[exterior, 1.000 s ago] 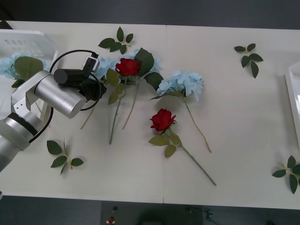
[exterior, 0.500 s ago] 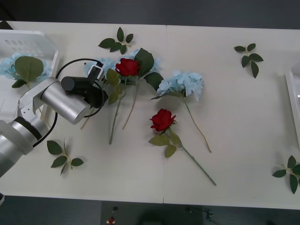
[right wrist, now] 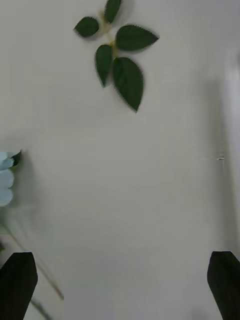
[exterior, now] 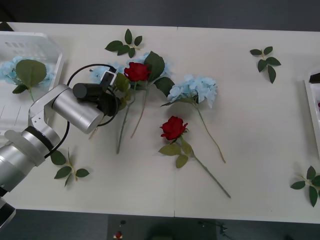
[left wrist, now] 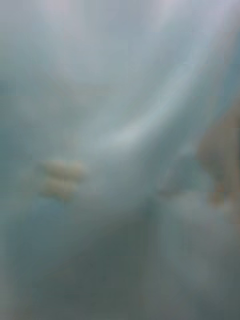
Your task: Put the red flowers into the right box and the blue flowers into the left box
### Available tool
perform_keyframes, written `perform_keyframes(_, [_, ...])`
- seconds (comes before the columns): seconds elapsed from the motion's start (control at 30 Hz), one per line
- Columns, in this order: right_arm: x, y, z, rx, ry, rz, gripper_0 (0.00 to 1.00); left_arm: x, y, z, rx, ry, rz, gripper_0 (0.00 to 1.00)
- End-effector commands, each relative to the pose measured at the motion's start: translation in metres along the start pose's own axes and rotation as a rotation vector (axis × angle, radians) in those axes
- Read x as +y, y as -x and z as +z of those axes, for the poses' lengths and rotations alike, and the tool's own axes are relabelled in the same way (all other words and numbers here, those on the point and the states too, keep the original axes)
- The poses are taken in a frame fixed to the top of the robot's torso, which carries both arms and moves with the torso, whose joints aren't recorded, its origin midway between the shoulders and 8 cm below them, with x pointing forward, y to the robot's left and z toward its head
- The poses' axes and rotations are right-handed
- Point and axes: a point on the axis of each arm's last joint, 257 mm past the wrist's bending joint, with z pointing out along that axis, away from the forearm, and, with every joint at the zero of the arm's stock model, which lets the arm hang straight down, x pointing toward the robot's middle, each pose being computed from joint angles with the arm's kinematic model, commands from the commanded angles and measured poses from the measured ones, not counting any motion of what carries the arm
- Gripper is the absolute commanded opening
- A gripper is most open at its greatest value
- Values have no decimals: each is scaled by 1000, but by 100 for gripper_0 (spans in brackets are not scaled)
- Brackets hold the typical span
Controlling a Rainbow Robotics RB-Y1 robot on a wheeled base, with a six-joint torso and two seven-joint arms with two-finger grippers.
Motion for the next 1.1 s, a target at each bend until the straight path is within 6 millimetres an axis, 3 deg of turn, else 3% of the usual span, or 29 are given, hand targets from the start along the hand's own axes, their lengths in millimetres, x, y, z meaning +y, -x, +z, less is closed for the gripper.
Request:
perform_keyframes(0.03, [39,-12,-4,-29,28,-29,100,20,28,-7,-58,26,57,0])
perform_keyframes(0.17, [81,-45,10,-31,40,-138,100,51,46,-22,-100,62,62,0])
perform_keyframes(0.3, [101,-71,23,-35,-5,-230,100,86,65,-43,-141,92,47,0])
perform_keyframes(0.5, [116,-96,43,-68,-142,-370,100,145,100,-99,-174,100,-64,0])
perform_keyframes(0.73, [153,-121,97,-49,-140,-446,100,222,131,-186,-183,121,-200,0])
perform_keyframes(0.8, [160,-121,109,-48,-136,-453,100,240,133,-201,-185,136,-221,0])
perform_keyframes(0.93, [177,-121,143,-49,-117,-465,100,300,124,-239,-204,256,-231,0])
perform_keyframes(1.07, [189,-117,169,-54,-112,-469,100,349,92,-262,-204,382,-232,0])
perform_keyframes(1.1, [192,-114,177,-59,-115,-467,100,364,76,-266,-210,409,-240,0])
